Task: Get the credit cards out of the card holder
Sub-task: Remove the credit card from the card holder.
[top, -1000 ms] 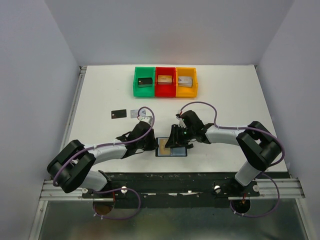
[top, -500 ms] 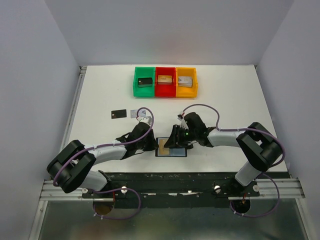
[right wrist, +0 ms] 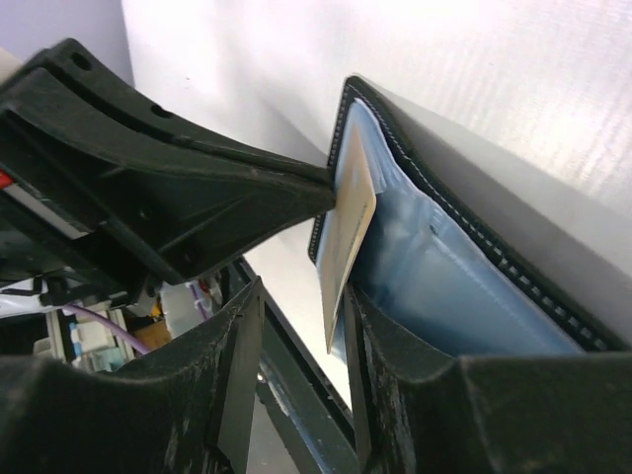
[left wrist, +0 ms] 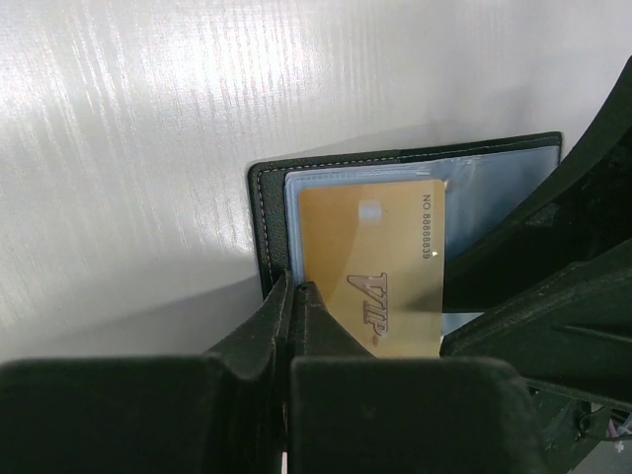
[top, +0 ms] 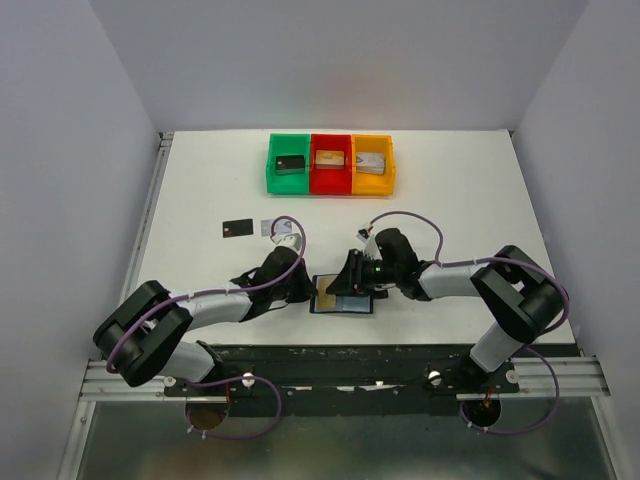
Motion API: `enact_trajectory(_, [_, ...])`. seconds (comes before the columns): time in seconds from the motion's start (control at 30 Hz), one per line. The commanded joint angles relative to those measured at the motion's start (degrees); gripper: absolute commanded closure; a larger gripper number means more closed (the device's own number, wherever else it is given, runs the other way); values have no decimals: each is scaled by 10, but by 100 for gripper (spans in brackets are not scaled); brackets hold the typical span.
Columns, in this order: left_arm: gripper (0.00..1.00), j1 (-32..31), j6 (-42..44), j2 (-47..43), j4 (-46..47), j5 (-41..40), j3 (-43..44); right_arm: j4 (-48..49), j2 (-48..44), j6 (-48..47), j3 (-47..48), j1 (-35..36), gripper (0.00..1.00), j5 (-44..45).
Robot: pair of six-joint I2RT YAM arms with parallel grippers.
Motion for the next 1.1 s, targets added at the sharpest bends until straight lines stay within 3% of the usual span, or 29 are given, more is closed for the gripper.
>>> enact_trajectory(0.0, [100, -2, -2, 18, -11, 4, -25, 79, 12, 21, 0, 0, 55, -38])
enact_trajectory(1.07, [100, -6, -15, 22, 43, 31, -42, -16, 64, -19, 48, 0, 56, -32])
